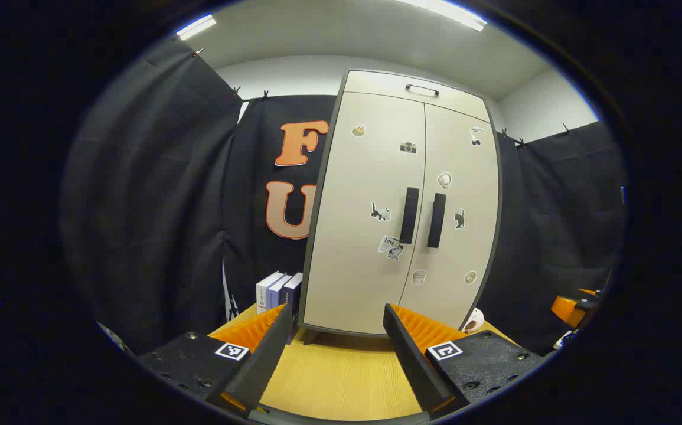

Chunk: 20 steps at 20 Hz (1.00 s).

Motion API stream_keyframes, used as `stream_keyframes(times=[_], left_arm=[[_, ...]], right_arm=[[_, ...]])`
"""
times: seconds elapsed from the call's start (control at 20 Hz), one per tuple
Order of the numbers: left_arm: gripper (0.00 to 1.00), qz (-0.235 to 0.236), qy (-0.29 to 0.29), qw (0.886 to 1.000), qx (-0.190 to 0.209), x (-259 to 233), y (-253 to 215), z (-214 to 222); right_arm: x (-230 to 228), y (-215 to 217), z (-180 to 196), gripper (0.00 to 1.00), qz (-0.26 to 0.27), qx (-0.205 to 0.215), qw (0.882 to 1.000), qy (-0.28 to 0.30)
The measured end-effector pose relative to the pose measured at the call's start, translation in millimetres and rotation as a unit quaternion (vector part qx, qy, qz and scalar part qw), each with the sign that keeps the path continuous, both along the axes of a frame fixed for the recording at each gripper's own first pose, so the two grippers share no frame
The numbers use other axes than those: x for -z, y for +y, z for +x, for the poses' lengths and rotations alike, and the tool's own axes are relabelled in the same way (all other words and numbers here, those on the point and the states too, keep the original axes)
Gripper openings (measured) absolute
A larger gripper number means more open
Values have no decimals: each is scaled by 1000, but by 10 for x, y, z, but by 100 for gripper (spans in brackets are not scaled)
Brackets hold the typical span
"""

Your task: Open the right door of the double-door shoe cabinet with the right hand, and open the left door with the left hand.

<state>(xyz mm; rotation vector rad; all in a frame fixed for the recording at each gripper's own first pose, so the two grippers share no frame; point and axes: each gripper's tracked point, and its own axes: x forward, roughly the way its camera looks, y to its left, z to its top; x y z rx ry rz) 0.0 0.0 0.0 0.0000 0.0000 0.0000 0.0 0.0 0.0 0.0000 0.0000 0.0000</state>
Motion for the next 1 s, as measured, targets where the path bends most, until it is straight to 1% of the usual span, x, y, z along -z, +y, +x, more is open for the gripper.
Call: stream_keyframes(times=[0.25, 0.45, 0.7, 0.85, 1.0], left_arm=[[94, 2, -1, 1000, -3, -14, 41, -7], [94, 4, -4, 1000, 11, -51, -52, 8], [94, 21, -3, 1000, 19, -30, -113, 38], [94, 14, -1, 1000, 19, -16, -113, 69], [94, 10, 1, 1000, 15, -14, -94, 95]], right_arm=[[-7, -18, -63, 99, 0, 2, 1000, 1], [1, -37, -83, 98, 3, 8, 1000, 6], [69, -70, -74, 99, -7, 14, 1000, 15], [104, -43, -14, 99, -5, 13, 1000, 27], [80, 107, 133, 99, 5, 0, 999, 42]])
